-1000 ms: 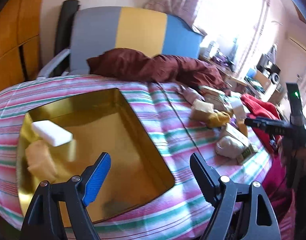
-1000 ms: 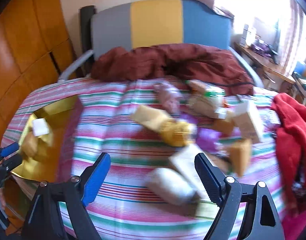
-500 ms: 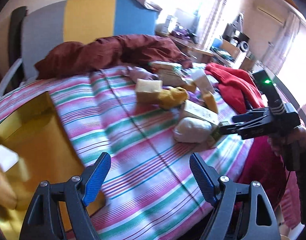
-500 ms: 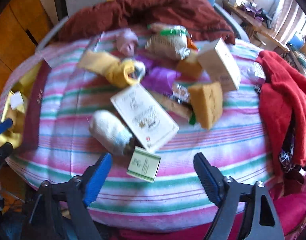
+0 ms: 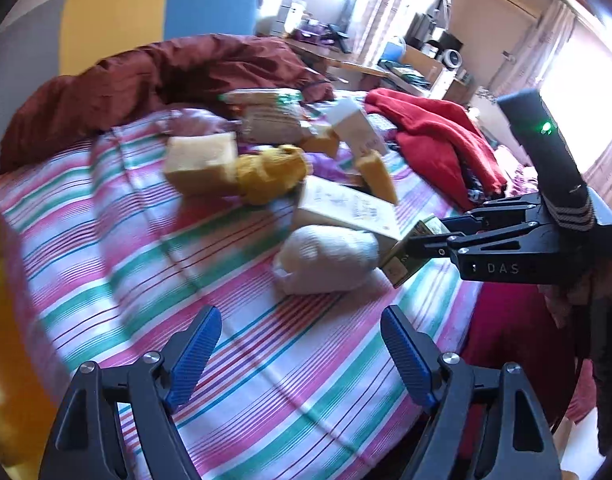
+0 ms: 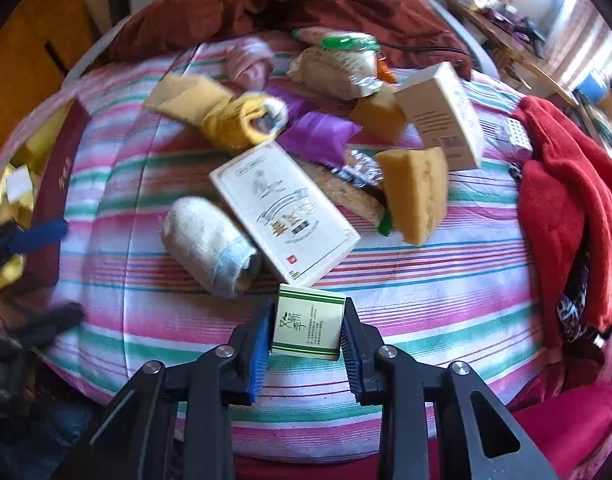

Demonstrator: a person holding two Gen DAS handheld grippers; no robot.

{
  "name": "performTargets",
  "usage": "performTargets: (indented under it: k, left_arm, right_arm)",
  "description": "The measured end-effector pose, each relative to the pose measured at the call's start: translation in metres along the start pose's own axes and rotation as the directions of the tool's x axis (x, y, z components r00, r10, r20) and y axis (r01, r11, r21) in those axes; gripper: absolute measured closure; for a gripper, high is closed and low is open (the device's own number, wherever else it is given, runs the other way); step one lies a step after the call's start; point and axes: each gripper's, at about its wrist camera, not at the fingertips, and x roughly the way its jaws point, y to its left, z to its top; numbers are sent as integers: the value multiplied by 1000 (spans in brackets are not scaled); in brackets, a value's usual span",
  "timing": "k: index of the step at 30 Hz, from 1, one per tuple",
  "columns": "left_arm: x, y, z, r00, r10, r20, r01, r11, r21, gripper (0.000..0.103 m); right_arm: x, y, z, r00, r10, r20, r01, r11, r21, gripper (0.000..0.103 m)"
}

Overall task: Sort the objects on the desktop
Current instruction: 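Reach the right tool to the small green-and-white box and grasp it, then grasp the white sock with the left tool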

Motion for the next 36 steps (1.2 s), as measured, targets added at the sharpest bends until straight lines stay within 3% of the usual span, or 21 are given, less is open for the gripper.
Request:
performTargets:
  k: [5,16,21,29,36]
  left_arm:
    - [28,-16,10,1000,-15,-12,15,999,42,16]
    - [75,-30,22,996,82,-44,-78,993,91,8]
    - [83,-24,20,995,91,-50,-87,993,77,25]
    - [64,-20,10,996,88,-16,-87,993,82,30]
    - [10,-13,2,988,136,78,-141,989,52,30]
  right_arm:
    - [-10,-17,-3,999,17,50,-22,995,94,72]
    - [-9,-24,0,994,85,68,-93,987,131,72]
    - [-9,-23,0,993,99,65,-107,987,122,73]
    - [-11,-20,-3,987,139,80,-147,983,106,73]
    - [-17,-10,-6,978,180,106,-188,980,70,73]
